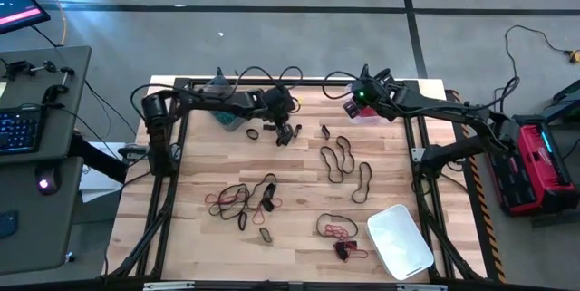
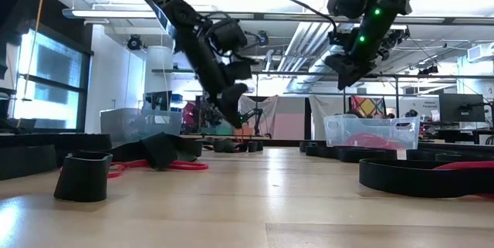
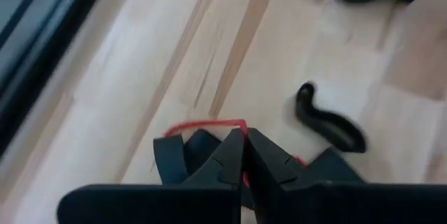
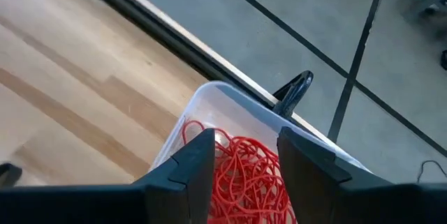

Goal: Sort rubber bands into baskets
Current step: Put the red rubber band into the transparent bin

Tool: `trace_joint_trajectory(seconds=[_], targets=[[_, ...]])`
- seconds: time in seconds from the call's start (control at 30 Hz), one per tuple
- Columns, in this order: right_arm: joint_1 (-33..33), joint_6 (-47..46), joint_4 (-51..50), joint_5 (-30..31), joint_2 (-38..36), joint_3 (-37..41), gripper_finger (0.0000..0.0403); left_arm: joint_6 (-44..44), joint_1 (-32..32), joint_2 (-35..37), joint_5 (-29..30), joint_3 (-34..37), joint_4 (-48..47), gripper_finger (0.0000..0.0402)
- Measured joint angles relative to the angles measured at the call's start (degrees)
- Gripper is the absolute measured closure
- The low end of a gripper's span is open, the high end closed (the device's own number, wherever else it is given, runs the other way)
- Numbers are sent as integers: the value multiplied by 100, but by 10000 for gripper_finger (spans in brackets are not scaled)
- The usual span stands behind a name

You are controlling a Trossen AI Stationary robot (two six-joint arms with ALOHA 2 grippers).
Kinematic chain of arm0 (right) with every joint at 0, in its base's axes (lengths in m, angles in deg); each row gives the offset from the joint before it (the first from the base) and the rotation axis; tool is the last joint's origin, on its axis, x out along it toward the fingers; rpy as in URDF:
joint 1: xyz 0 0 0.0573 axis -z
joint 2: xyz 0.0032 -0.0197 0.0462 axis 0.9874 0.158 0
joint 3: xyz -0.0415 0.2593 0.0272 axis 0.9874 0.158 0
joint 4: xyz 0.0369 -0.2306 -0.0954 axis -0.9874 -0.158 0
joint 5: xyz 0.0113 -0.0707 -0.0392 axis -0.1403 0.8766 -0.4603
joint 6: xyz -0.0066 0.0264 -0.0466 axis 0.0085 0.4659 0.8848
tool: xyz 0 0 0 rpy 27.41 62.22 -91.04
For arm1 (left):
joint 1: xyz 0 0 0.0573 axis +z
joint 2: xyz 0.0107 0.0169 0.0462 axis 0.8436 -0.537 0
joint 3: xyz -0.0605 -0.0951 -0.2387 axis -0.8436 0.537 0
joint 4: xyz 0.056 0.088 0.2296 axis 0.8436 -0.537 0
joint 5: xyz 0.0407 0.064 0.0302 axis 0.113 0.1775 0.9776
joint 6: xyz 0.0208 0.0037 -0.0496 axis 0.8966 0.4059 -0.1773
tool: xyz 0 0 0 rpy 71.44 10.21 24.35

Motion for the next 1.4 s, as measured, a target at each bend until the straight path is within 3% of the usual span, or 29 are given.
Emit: trace_joint_trajectory(seconds=[0.3,0.63,0.83,1.03,1.23,1.4], targets=[[-474,-21,-189,22,-195,4,276,109,-311,605,2,0,87,401],[-1157,-30,-211,-153,-884,4,391,150,-509,1325,-4,0,73,401],[-1528,-179,-42,-227,-903,40,389,282,-496,1677,111,0,68,401],[-1949,-28,1420,-471,-898,635,397,368,-472,1861,200,0,56,401],[-2273,714,4344,-1686,-835,1831,394,391,-495,1859,-644,0,127,401],[-2413,890,5312,-1772,-548,2260,356,396,-644,1854,-944,0,473,401]])
